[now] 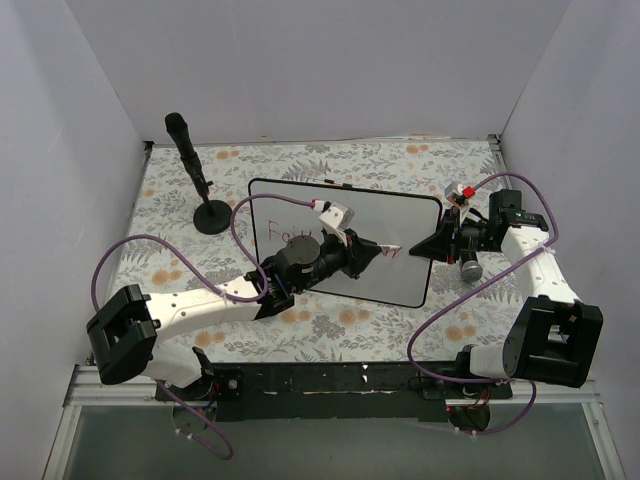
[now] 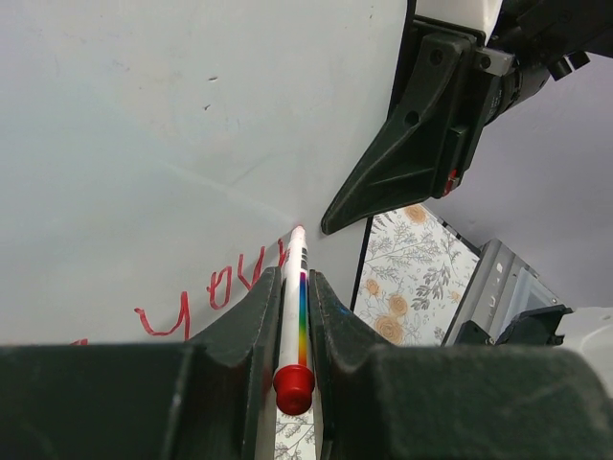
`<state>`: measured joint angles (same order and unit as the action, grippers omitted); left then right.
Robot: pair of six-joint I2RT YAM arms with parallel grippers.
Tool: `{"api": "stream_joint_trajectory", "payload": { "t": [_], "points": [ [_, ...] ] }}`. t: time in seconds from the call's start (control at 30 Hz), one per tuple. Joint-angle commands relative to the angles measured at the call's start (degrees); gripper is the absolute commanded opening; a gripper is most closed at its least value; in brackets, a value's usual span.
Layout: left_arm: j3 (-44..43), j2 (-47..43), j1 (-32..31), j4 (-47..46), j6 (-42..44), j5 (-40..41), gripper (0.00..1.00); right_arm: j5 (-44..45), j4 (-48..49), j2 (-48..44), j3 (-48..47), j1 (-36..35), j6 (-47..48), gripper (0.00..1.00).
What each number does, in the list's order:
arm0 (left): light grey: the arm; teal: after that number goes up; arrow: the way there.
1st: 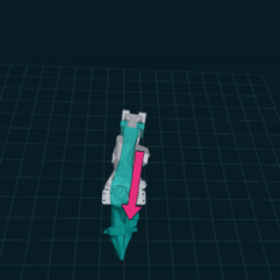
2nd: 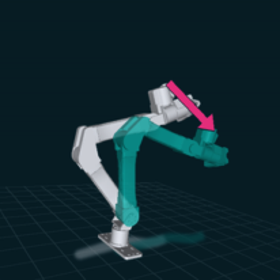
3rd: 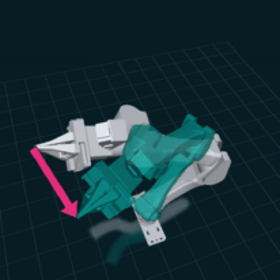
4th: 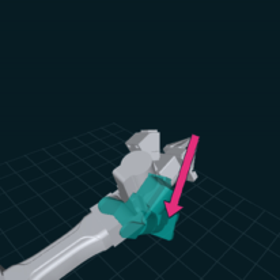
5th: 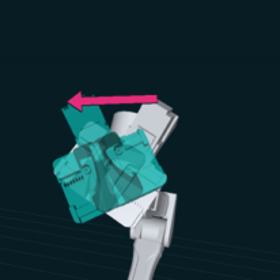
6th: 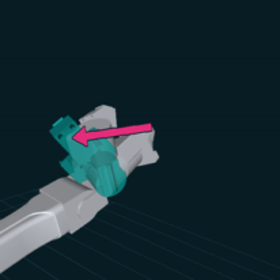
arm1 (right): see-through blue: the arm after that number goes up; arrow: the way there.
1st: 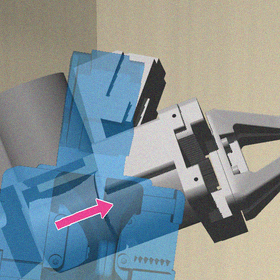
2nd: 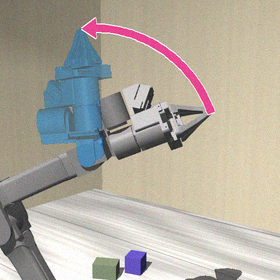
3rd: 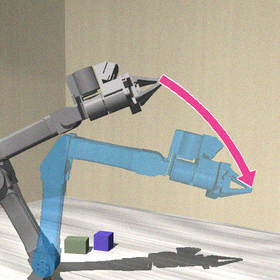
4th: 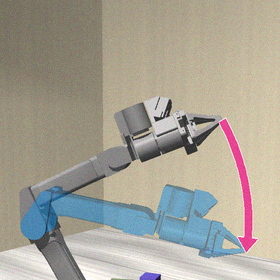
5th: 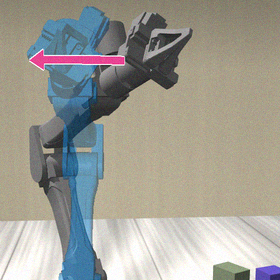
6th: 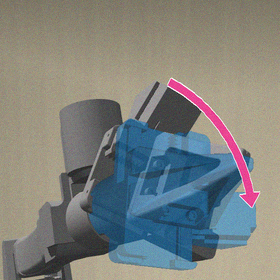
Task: Write a sentence on the whiteboard
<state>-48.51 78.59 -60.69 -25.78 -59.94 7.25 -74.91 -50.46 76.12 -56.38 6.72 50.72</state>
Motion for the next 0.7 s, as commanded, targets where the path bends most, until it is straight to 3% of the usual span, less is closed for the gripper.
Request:
{"api": "stream_joint_trajectory", "payload": {
  "t": [0.0,0.67],
  "points": [
    [-0.1,-2.37,1.01,-1.55,1.15,0.05,0.0,2.23,1.33,-1.15,-0.31,-0.3,1.31,0.01],
    [12.65,-15.65,1.71,-1.2,-1.76,-2.94,0.0,2.67,1.68,-0.44,-0.13,-0.3,0.96,0.01]
  ]
}}
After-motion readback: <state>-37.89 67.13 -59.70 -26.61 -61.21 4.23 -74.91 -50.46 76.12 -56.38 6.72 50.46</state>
